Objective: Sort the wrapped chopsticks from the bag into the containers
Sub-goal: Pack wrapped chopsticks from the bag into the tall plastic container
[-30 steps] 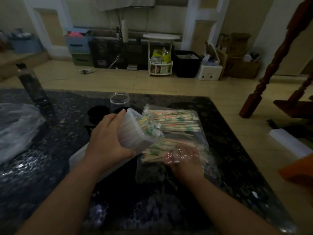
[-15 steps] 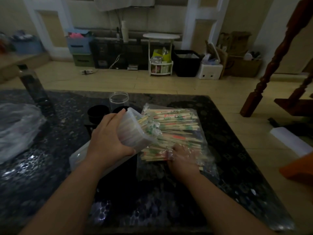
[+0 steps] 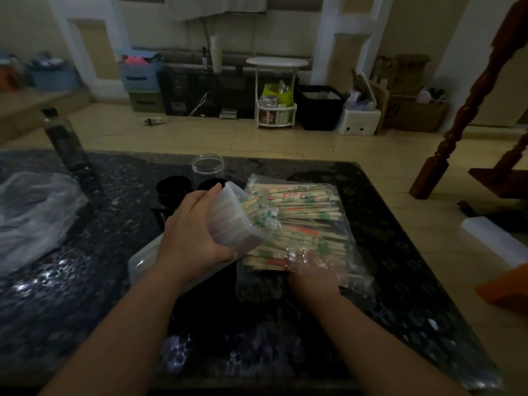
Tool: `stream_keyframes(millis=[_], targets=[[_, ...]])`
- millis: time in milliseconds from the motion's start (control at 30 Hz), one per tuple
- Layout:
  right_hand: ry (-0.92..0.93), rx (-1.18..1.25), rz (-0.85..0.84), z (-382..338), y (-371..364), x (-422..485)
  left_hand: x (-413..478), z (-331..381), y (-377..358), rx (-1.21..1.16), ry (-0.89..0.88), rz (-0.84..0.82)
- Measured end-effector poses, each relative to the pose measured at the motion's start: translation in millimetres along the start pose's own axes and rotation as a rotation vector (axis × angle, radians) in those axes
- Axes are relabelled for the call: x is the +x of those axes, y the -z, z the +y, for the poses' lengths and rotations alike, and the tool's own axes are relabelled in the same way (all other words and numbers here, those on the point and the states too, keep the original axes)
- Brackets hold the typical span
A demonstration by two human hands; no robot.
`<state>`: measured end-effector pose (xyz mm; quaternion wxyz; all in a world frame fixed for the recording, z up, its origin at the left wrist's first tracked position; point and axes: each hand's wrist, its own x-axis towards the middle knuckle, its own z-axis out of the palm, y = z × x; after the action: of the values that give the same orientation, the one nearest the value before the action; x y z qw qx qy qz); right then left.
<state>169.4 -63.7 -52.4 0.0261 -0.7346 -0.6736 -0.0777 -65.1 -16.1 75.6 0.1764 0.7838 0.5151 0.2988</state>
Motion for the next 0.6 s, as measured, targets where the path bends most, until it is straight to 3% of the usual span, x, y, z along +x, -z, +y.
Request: stream_keyframes(millis=[333, 467, 600], targets=[[0.001, 0.056, 0.097, -11.7, 58.1, -20.3, -5.4, -1.4, 1.7, 0.009, -0.021, 0.019], [-0.046, 0.226, 0.011, -8.0, 78.5, -24.8, -8.3, -0.3, 3.9, -0.005, -0.032, 0.020], [-0.051, 0.187, -0.109, -4.1, 108.7, -30.2, -6.2, 0.8, 7.4, -0.040, -0.031, -0.027]])
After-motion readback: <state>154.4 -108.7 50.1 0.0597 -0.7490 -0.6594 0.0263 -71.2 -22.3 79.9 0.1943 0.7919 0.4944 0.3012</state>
